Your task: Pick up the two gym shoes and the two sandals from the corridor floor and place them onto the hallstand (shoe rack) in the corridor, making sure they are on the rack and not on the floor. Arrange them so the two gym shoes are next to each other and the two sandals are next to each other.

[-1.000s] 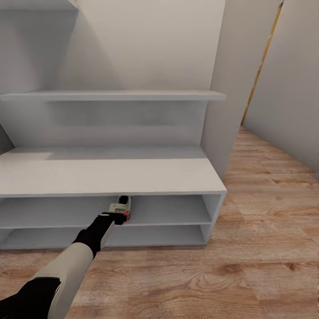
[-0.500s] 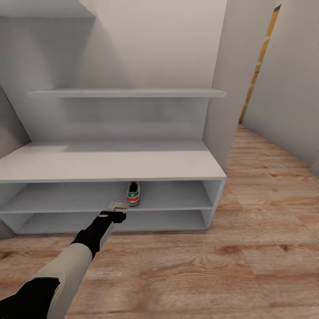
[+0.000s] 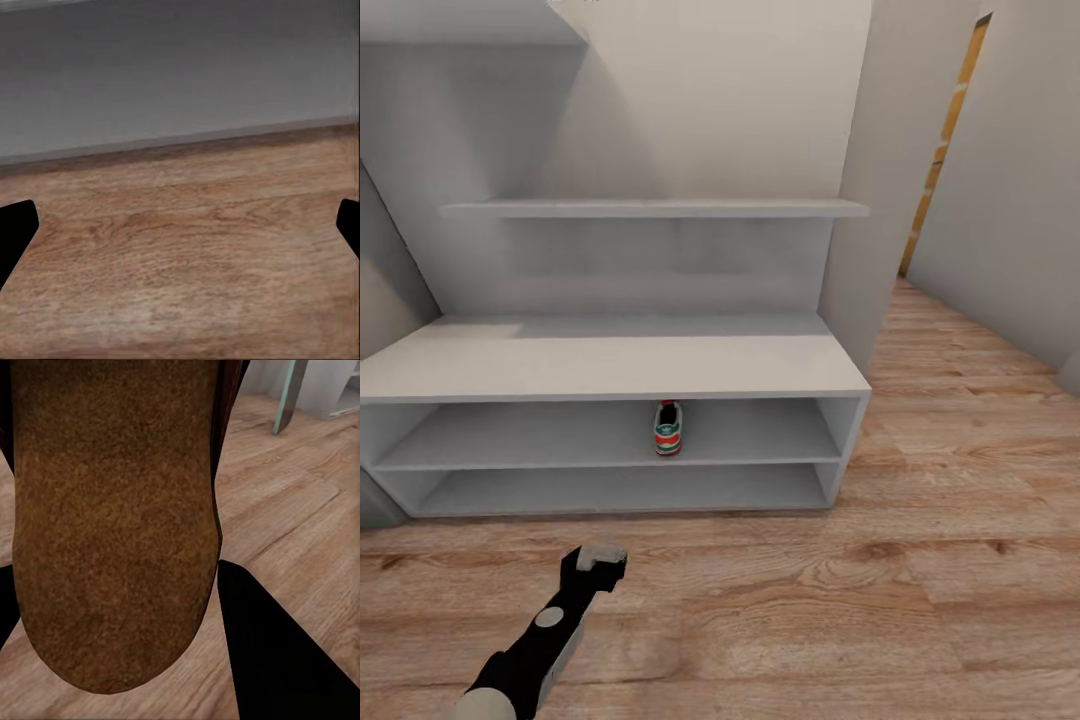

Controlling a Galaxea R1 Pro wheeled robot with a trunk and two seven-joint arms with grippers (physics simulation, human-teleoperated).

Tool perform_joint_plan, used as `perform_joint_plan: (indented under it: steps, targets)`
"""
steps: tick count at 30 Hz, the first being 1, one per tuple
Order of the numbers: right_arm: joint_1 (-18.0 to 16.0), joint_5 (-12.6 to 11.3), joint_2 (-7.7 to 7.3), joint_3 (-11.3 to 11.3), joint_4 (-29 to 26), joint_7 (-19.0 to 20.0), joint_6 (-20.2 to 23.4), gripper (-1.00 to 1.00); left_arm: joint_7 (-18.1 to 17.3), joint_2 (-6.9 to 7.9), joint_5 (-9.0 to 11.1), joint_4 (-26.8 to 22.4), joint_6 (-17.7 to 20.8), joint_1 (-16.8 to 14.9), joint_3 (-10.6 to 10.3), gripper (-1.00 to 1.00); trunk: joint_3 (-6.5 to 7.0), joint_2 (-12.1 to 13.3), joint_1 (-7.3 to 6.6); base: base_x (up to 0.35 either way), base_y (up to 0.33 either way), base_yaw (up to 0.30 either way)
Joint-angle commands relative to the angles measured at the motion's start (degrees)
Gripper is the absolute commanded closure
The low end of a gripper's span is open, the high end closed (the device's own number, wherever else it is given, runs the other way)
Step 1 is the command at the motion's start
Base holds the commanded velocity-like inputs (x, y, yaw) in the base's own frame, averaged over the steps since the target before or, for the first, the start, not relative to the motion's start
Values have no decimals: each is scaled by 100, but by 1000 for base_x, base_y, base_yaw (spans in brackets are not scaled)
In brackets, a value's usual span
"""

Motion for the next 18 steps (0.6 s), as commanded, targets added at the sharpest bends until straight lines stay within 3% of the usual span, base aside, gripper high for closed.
perform_joint_plan:
  steps: [1, 6, 10, 13, 18]
  targets:
    - [-4, -63, 0, -10, 6, 55, -5, 100, -316, 115, 1, 2, -75, 124, 17, -100, -4, -2, -1, 0, 0, 0]
    - [-4, -56, 7, 2, 19, 58, -5, 100, -886, 434, 525, 4, -332, 516, 245, -100, -4, -2, -1, 0, 0, 0]
    - [-5, -49, 11, 10, 30, 59, -5, 100, -1374, 690, 860, 60, -933, 774, 314, -100, -4, -2, -1, -22, 6, -4]
    - [-5, -47, 53, 18, 31, 64, -5, 100, -1544, 733, 1012, 76, -1084, 833, 325, -100, -4, -2, -1, -189, 111, -62]
    - [-3, -42, 76, 21, 37, 67, -5, 100, -1598, 739, 1074, 61, -1130, 852, 328, -100, -4, -2, -1, -259, 196, -99]
